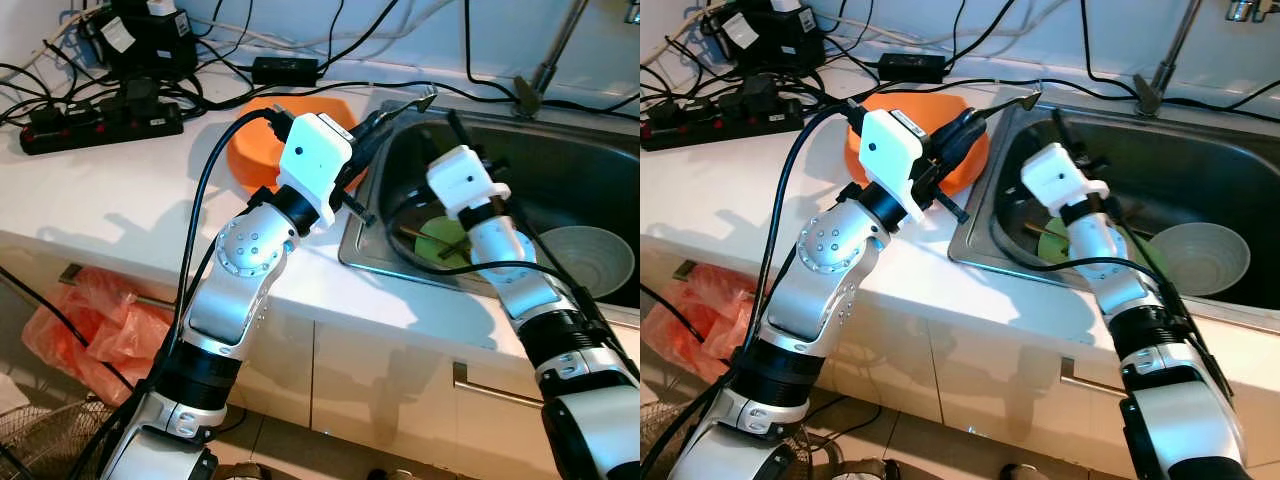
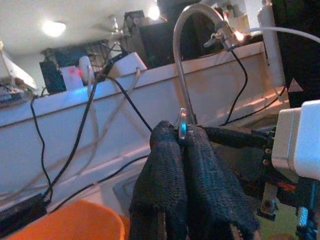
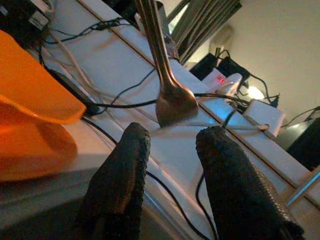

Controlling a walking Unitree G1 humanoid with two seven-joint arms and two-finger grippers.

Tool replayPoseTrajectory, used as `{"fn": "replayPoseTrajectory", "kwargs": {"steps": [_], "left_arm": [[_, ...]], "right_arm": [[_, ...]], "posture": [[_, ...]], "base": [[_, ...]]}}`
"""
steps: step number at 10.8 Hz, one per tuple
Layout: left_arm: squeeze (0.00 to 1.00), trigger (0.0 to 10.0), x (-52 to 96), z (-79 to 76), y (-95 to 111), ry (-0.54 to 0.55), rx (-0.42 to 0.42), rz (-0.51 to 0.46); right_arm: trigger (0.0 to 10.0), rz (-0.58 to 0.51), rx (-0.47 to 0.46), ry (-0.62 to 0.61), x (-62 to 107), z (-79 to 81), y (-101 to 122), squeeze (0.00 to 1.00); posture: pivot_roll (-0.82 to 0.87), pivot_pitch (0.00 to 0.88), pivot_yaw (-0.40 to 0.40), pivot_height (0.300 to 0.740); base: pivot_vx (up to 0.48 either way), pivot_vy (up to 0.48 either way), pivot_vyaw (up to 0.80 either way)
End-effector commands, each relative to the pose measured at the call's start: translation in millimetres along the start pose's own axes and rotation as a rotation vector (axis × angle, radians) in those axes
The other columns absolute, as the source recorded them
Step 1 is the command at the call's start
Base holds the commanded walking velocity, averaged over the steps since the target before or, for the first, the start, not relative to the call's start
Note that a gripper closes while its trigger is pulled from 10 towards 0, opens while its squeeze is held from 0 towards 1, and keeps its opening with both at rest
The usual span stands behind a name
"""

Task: Kitchen organization

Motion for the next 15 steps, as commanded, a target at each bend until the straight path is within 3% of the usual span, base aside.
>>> {"fn": "replayPoseTrajectory", "kwargs": {"steps": [1, 6, 10, 15], "left_arm": [[0.00, 10.0, -0.3, 0.5, 7.6, -0.010, -0.006, -0.021], [0.00, 10.0, 2.6, 5.5, 2.5, -0.011, -0.015, 0.008], [0.00, 10.0, 5.9, -10.6, -11.7, -0.110, 0.005, 0.081], [0.00, 10.0, 8.8, -16.1, -20.2, -0.143, 0.012, 0.129]], "right_arm": [[10.0, -0.023, 0.005, 0.020, 1.0, 5.1, 4.5, 0.00], [10.0, -0.035, -0.007, 0.028, 0.7, 8.6, 8.2, 0.00], [10.0, -0.041, -0.023, 0.035, 0.1, 14.6, 11.6, 0.00], [10.0, -0.040, -0.027, 0.026, -0.1, 13.5, 12.2, 0.00]], "posture": [[0.09, 0.075, -0.003, 0.740], [0.09, 0.070, 0.002, 0.740], [0.09, 0.068, 0.004, 0.740], [0.09, 0.075, 0.008, 0.740]], "base": [[0.000, 0.000, 0.00], [0.000, 0.000, 0.00], [0.000, 0.000, 0.00], [0.000, 0.000, 0.00]]}}
Point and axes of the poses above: a point about 5 cm out from each wrist's last joint towards the gripper, its own x axis pointing back from the gripper into the wrist, its own y axis along the axis of the wrist's last joint, z = x × y, the point moved 4 cm from there along -x, pointing out of the wrist towards the gripper, and after that the axes turned 4 degrees about x, right-handed, at the moved point
